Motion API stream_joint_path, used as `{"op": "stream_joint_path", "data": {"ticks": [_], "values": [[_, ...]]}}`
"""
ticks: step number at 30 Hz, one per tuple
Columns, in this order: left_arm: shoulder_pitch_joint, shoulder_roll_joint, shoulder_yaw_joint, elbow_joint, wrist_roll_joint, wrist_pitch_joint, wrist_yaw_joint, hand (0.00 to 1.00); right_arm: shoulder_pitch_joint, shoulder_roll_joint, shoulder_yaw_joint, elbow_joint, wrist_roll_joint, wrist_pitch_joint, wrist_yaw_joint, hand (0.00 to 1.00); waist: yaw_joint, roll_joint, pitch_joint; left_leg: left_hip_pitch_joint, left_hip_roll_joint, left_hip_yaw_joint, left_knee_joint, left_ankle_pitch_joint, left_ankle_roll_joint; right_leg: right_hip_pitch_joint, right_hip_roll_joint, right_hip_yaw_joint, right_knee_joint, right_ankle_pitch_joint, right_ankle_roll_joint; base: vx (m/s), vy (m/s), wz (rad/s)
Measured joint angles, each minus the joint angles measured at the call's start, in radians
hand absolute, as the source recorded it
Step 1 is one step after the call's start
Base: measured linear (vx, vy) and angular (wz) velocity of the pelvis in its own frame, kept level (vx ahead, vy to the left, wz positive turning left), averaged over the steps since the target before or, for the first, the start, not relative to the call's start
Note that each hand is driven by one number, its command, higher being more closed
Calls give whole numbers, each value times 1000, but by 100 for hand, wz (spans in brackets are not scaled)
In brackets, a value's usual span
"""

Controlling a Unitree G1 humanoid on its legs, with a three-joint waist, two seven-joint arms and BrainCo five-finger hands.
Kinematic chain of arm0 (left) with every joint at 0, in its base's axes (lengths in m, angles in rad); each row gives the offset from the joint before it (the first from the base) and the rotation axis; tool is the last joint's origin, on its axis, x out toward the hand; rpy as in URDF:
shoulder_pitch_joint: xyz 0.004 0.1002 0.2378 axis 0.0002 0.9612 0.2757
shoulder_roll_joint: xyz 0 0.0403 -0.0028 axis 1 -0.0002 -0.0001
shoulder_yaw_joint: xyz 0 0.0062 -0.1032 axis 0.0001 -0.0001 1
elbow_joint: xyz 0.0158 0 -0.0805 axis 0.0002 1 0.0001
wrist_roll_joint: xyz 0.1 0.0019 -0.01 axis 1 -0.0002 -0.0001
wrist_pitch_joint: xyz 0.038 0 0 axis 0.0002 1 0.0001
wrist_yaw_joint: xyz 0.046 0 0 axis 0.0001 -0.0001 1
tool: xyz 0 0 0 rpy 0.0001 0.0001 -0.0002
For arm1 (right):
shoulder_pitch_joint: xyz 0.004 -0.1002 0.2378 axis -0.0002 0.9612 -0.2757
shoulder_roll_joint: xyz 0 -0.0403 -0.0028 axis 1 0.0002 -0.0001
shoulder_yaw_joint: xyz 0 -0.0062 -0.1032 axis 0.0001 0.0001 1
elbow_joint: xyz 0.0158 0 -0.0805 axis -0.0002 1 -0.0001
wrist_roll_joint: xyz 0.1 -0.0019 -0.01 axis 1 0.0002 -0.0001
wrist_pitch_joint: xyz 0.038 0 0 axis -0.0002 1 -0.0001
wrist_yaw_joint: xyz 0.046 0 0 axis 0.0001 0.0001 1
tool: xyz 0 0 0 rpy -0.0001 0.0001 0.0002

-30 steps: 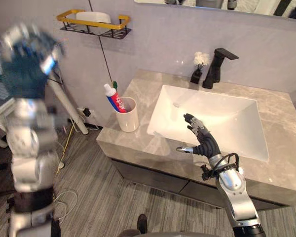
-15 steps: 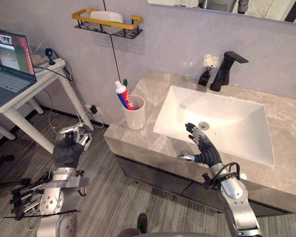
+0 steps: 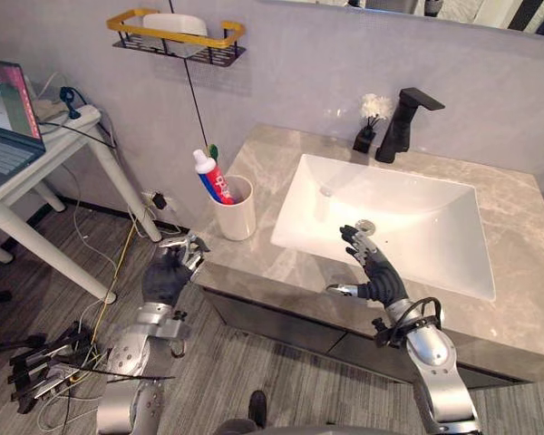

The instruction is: Organize washtable

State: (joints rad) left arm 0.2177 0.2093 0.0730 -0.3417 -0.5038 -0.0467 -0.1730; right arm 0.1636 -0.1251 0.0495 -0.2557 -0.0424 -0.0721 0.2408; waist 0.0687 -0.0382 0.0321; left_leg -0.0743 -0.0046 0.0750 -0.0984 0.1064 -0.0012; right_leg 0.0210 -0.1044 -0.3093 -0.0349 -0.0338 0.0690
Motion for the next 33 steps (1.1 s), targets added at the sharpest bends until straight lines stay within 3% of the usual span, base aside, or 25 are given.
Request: {"op": "stream_joint_path", "data": {"ticks": [16,23,33], "values": [[-51,1,-35,118,39,1,3,100,-2,0,1,-5,0,0,2,0,-2,-30,22,0,2,28,0,-9,7,-18,-2,34,7,1,2,23,9,-6],[-83,2,-36,159,45,3,3,100,-2,0,1,-27,0,1,4,0,-4,-32,27,-1,0,37,0,-11,10,-24,-4,40,13,2,3,17,9,-3],[-89,13,-36,159,45,6,4,100,-3,-1,1,-52,1,1,4,0,-26,-40,43,0,1,53,0,-16,8,-30,-3,54,14,5,7,7,3,-3]]}}
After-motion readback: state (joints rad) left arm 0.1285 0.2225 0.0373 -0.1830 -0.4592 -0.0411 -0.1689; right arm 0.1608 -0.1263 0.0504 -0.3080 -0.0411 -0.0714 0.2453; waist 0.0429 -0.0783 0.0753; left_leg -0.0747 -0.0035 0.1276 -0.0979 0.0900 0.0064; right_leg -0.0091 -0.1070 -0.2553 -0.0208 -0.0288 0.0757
